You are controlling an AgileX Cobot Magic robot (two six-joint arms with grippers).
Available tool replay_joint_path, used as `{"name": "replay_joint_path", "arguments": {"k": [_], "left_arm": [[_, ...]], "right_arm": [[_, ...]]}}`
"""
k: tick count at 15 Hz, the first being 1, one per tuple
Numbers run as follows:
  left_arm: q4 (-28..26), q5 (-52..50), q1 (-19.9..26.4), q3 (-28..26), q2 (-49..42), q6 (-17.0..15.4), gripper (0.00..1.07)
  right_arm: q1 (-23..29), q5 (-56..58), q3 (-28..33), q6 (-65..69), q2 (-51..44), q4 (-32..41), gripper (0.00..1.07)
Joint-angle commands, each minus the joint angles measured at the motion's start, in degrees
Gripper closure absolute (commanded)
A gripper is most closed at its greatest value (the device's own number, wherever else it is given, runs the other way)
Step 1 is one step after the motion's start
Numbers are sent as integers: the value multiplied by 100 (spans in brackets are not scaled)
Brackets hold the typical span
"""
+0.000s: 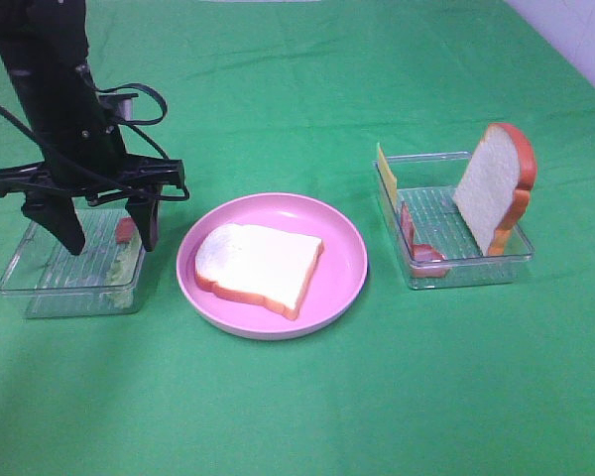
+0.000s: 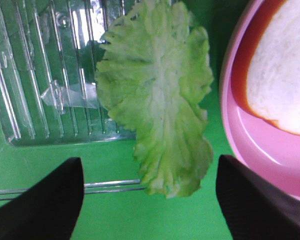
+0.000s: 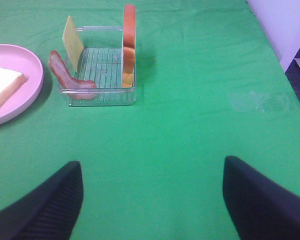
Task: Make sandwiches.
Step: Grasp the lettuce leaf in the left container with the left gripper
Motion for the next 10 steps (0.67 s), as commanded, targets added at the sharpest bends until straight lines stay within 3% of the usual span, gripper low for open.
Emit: {"name": "replay_joint_path", "arguments": {"k": [1,7,10], "left_arm": [[-29,-206,-29,29,23,-23,49],[-40,-447,-29,29,23,-34,97],[-57,-435,-29,29,23,-34,107]], "right_arm": [[-23,-52,11,-46,-69,-6,34],[-23,-52,11,-46,-69,-6,34],[-23,-52,11,-46,-69,-6,34]]}}
